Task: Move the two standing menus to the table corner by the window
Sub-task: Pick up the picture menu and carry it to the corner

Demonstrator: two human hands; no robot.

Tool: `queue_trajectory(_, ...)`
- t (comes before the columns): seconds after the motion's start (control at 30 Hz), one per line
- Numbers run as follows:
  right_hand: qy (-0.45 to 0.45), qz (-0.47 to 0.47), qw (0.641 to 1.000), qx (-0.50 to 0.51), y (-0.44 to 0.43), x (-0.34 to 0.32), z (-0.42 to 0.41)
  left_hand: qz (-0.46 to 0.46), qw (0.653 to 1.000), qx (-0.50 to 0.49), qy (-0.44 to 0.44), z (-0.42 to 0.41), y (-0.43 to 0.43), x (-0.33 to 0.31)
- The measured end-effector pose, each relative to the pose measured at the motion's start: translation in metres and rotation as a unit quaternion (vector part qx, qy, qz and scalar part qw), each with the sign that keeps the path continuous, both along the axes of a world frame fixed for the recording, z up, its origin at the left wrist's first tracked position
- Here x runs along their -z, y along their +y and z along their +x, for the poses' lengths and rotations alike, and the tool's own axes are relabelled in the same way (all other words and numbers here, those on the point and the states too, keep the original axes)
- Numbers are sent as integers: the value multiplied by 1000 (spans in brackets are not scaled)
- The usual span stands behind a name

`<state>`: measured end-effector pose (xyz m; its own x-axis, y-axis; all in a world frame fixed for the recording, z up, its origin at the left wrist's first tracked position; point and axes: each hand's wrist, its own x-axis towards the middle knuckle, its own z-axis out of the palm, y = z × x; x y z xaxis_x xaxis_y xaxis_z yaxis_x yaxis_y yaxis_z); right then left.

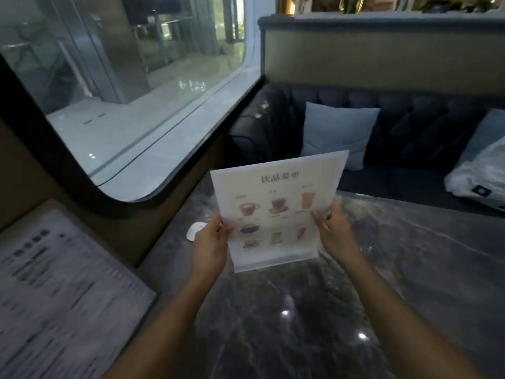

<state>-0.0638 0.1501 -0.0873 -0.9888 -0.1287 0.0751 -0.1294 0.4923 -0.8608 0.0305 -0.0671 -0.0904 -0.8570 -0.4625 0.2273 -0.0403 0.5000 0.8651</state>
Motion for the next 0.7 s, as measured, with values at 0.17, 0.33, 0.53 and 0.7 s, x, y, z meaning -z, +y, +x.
queue_trajectory(0.17,-3,8,999,-48,-78,1,-8,8,998,-68,-11,19,-63,3)
queue_trajectory(0.33,-42,-70,993,-91,-139,10,-12,-15,992,-124,-24,37,-105,7)
queue_trajectory(0.53,-88,-133,977,-144,-189,25,-23,-30,985,-151,-74,52,-134,11)
queue_trajectory(0.7,-74,-118,979,-148,-208,42,-27,-49,982,-152,-100,61,-149,-5)
